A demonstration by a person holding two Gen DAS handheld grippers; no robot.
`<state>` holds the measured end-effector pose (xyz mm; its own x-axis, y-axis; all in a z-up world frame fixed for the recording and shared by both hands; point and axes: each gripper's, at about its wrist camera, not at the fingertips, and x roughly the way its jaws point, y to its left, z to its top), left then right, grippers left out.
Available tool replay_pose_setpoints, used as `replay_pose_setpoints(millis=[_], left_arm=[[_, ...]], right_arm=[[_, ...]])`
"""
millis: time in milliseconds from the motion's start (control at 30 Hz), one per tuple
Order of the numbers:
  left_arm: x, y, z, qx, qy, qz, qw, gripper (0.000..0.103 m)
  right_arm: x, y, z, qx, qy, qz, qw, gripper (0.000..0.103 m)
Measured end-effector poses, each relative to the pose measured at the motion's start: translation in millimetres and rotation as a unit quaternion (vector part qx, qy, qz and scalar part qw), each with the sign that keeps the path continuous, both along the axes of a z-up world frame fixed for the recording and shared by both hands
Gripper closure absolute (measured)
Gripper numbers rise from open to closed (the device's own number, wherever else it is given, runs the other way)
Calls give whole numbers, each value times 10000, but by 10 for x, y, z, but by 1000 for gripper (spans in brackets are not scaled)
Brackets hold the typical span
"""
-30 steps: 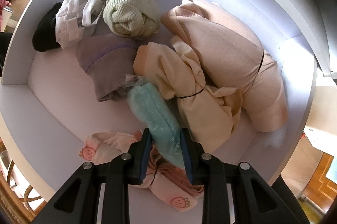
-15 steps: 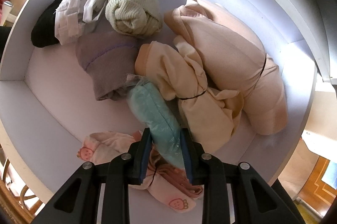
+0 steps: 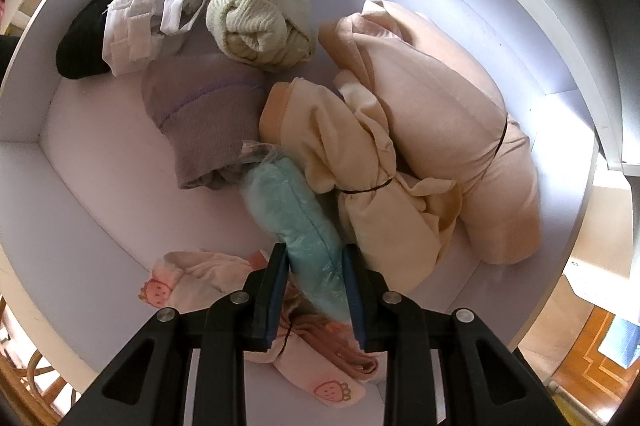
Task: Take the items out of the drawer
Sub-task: 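Return the left gripper to the clothes shelf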
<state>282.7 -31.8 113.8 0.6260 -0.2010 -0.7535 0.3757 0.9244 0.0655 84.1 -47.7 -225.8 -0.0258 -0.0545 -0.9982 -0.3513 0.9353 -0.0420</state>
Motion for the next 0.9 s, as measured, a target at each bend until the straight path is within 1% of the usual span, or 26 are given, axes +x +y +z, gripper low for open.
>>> replay_pose_setpoints(millis=[100, 167, 300, 400, 467, 567, 633, 800, 900], left_arm=[[-284, 112, -49, -85, -71, -66, 9999, 22], [-441, 159, -111, -99, -73, -134, 9998, 22], [-753, 234, -404, 74, 110, -232, 9996, 21], [-865, 264, -672, 223, 400, -234, 9987, 21], [-904, 261, -896, 318, 686, -239, 9969, 21], [-929, 228, -1249, 592, 1084, -245, 9920, 21], [-934, 219, -1472, 688, 1388, -228, 9877, 21], [-901, 265, -1931, 605, 2116, 22, 9755, 21], [-838, 214, -2136, 655, 2296, 93, 9710, 21]], right_arm=[[-22, 35, -13, -26, -11, 27, 10000, 76], [-41, 61, -21, -37, -10, 33, 10000, 76], [-39, 70, -35, -45, 15, 20, 10000, 76], [-19, 71, -36, -50, 31, 7, 10000, 76], [-8, 56, -44, -48, 35, 7, 10000, 76], [-7, 58, -46, -49, 38, 6, 10000, 76], [-5, 58, -44, -47, 37, 6, 10000, 76], [10, 29, -64, -24, 64, -4, 10000, 76], [11, 24, -86, -16, 88, 8, 10000, 75]])
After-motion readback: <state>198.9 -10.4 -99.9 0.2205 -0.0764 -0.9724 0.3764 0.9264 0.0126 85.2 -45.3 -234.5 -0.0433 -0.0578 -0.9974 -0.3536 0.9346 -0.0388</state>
